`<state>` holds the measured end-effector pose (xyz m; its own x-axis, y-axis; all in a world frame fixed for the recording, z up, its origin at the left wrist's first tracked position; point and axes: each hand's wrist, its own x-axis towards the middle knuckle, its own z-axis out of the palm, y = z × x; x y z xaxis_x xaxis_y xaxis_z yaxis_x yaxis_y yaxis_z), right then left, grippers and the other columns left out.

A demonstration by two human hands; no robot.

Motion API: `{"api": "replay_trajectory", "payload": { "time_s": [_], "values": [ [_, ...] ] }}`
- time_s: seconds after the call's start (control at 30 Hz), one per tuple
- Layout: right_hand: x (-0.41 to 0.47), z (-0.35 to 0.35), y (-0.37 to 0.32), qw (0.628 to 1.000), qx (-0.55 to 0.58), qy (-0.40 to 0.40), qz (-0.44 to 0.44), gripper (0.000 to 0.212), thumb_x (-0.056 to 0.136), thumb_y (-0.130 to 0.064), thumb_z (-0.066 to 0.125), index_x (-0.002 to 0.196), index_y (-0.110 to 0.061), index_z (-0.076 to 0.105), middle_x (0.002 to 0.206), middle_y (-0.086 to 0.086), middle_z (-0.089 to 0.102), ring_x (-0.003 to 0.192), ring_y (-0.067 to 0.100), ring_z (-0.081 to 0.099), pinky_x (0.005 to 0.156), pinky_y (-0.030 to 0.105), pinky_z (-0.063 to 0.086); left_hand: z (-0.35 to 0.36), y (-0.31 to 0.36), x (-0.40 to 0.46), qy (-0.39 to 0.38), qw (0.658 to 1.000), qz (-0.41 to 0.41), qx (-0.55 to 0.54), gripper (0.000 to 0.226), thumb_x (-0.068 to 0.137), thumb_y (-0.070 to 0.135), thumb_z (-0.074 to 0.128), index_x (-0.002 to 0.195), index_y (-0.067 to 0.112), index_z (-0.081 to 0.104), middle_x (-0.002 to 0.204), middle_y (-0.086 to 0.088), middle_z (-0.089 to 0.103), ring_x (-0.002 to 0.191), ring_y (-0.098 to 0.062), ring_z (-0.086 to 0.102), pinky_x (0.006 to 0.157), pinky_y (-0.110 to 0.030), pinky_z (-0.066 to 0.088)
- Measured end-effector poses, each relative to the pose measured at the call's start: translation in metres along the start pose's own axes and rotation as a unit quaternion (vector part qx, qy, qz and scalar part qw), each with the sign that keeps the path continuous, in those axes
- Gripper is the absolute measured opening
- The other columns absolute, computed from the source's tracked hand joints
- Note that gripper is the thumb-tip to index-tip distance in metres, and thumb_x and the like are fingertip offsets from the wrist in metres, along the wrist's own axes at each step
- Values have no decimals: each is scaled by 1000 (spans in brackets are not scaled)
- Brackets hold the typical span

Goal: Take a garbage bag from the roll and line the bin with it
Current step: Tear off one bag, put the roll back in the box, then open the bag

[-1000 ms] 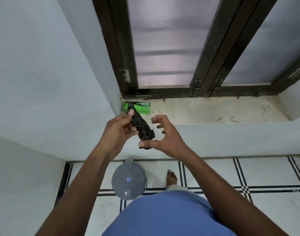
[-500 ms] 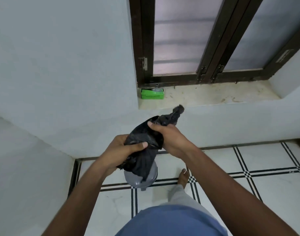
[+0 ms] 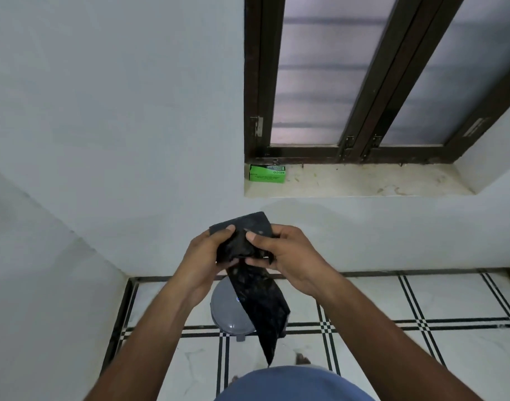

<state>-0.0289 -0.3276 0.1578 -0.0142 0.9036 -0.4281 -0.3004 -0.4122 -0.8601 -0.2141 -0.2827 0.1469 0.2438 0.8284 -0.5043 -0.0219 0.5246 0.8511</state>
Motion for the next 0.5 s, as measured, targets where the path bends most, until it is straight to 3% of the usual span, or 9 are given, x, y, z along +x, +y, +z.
{"api": "replay_trajectory", "payload": {
  "time_s": [0.03,0.1,0.13,0.17,0.23,0.3,0.37,0.43,0.5],
  "values": [
    [1,0,-3,1000,3,19,-16,21,102,-12,79,118,1,81,115,21,83,98,24,83,84,35,69,3,3,-4,18,998,-5,57,41,100,49,71,118,14,81,109,-9,85,103,-28,83,99,-50,64],
    [1,-1,-9,997,-19,60,-43,25,96,-22,86,110,-2,84,110,21,84,93,24,82,82,35,69,13,4,-11,135,974,20,178,63,86,72,75,105,12,74,91,-1,82,79,-22,82,84,-49,67],
    [1,-2,-11,995,-28,75,-55,30,91,-28,90,107,-3,85,107,21,84,91,25,81,82,38,68,17,5,-16,184,959,75,201,68,80,78,77,101,14,66,88,2,74,75,-18,77,80,-51,66],
    [1,-4,-13,994,-32,84,-68,37,86,-33,93,105,-3,85,103,23,84,88,27,80,83,39,68,22,5,-21,181,953,140,197,68,76,79,81,99,19,59,89,5,67,77,-16,71,81,-51,66],
    [-1,-3,-21,992,-34,92,-81,42,82,-38,94,99,-1,85,95,22,84,82,27,78,80,38,66,31,9,-27,62,955,207,204,52,78,64,90,108,31,63,101,12,67,89,-9,70,80,-35,64],
    [-2,-4,-29,992,-48,89,-79,44,87,-41,91,92,2,81,83,14,82,73,21,77,70,32,64,35,18,-25,-38,956,198,212,28,89,39,89,112,29,77,100,12,79,87,-4,74,75,-24,60],
    [-3,-9,-36,990,-92,84,-59,49,89,-52,87,86,-5,76,73,6,75,63,15,72,61,26,58,33,22,-16,-35,971,179,152,9,98,19,81,105,16,85,93,-1,84,83,-11,76,79,-31,59],
    [-4,-20,-41,984,-162,54,-39,54,85,-63,86,76,-13,70,70,4,69,64,17,67,64,29,53,29,23,-9,5,984,153,86,14,101,13,73,107,12,85,96,-8,84,85,-17,75,81,-36,61],
    [-8,-32,-47,978,-206,8,-23,51,82,-62,90,80,-13,75,79,5,77,73,22,71,74,37,55,23,26,-5,35,992,120,27,18,103,11,67,107,12,85,93,-4,83,83,-14,74,77,-30,59]
  ]
}}
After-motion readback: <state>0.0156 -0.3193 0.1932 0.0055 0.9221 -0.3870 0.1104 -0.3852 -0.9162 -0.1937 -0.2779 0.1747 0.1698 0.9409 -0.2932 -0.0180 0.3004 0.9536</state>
